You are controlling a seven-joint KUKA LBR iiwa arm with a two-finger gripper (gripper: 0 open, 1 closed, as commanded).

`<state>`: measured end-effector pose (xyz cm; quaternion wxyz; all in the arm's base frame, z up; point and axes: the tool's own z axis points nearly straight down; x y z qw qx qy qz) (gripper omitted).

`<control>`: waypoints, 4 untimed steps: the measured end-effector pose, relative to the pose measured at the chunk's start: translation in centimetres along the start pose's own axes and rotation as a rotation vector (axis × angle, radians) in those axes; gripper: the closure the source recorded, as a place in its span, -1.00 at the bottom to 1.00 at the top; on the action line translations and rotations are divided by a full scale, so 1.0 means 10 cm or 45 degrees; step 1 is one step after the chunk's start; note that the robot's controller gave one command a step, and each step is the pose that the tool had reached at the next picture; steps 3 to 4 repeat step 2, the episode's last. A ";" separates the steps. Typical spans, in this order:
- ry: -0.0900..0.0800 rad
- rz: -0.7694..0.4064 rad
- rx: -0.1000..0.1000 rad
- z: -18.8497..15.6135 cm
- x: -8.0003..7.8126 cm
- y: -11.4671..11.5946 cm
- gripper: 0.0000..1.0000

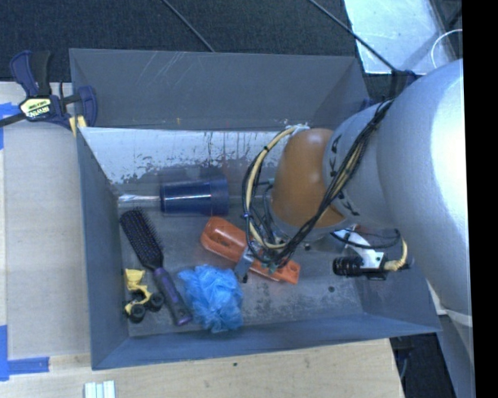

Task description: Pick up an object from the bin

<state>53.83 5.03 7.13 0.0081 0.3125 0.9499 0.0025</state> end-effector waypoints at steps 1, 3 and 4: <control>0.000 -0.001 0.000 0.00 0.00 0.00 1.00; 0.003 -0.003 0.003 -0.10 0.01 -0.01 1.00; 0.003 -0.003 0.003 -0.10 0.01 -0.01 1.00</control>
Offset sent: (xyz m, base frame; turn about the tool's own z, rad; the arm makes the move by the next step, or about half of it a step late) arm 0.0000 -0.0001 0.0246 -0.0003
